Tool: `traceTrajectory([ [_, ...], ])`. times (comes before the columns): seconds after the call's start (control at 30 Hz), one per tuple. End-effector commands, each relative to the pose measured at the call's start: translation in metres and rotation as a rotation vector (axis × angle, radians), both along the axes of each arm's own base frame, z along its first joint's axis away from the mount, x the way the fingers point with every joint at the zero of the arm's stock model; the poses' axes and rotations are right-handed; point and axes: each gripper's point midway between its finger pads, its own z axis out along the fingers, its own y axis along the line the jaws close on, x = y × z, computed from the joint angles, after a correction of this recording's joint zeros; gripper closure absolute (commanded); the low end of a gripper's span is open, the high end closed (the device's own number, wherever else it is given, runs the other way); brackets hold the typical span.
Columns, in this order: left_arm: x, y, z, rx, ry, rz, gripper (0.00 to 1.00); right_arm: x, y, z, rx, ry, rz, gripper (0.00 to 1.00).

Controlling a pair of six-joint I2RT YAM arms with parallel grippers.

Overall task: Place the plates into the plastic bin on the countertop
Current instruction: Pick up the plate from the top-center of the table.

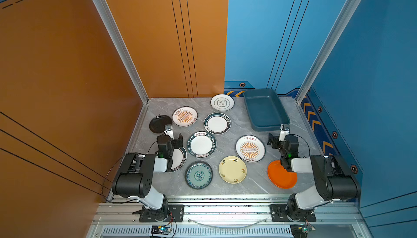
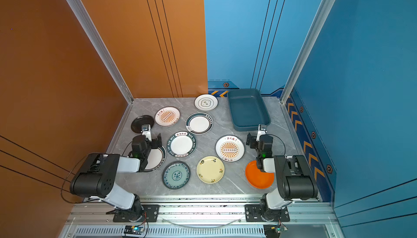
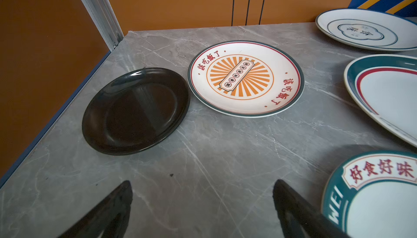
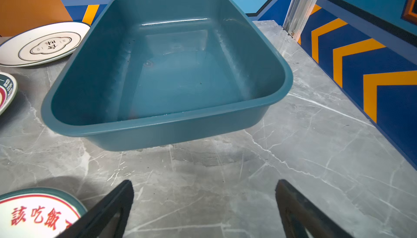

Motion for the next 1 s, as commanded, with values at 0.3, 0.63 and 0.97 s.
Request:
traceTrajectory([
  [0.3,0.0041,0.0006,0.0076,-0.005,-0.018,-0.012,0.02,0.0057,-0.0016,0.0108,0.001,-0.032,-0.009,0.0],
  [0.63,0.004,-0.0001,0.0083,-0.006,-0.02,-0.013,0.02,0.0058,-0.0019,0.011,0.0,-0.033,-0.011,0.0],
  [0.97,0.0042,0.0002,0.0086,-0.005,-0.021,-0.012,0.02,0.0057,-0.0024,0.0108,0.003,-0.033,-0.01,0.0],
])
